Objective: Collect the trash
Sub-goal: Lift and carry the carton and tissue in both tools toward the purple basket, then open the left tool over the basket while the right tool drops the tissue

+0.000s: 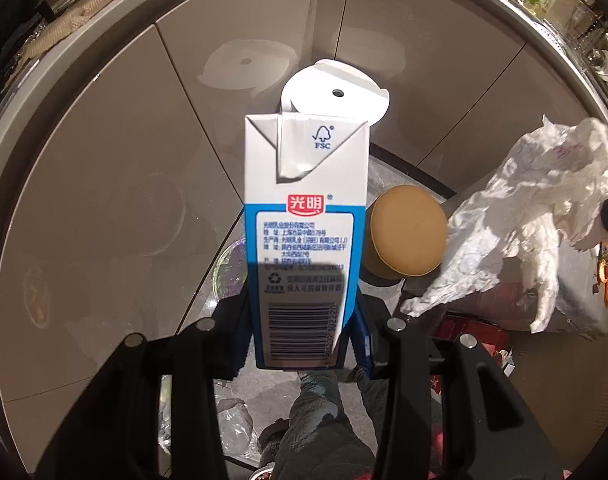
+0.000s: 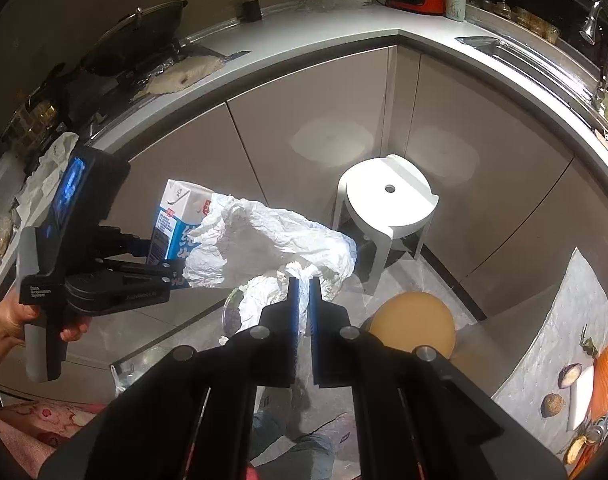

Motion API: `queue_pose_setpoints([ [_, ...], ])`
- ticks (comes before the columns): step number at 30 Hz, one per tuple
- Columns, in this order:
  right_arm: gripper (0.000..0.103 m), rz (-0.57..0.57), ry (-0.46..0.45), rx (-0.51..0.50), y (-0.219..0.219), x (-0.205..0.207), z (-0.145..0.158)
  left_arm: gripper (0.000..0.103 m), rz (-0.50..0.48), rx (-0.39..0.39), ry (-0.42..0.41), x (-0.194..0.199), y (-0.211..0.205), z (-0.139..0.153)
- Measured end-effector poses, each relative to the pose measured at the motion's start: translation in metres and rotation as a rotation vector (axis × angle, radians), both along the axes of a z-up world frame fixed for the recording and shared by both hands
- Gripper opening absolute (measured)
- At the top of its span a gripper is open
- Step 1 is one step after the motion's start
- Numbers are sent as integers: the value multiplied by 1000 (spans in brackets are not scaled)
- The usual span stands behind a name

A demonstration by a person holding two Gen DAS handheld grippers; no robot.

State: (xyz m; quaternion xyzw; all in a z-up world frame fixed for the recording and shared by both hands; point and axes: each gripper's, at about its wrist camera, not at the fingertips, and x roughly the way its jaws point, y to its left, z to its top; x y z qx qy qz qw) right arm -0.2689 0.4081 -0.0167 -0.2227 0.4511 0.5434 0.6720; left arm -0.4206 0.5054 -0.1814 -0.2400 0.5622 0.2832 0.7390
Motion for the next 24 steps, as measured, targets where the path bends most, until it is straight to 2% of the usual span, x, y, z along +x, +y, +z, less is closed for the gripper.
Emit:
queue_pose_setpoints([
  [6,6,49,6,-66,18,-7,-24,40,44,-31,48,-13,19,-79],
  [11,6,86,30,-143,36,-18,-69,41,53,-93,102,-16,37,-179],
  [19,6,152,50,-206,73,-41,-163,41,101,-184,169,-25,65,-344],
  [23,6,187,61,-237,91,-50,-197,44,135,-224,198,-30,74,-391],
  [24,6,193,67,-243,94,-51,-204,48,137,-228,206,-32,75,-396],
])
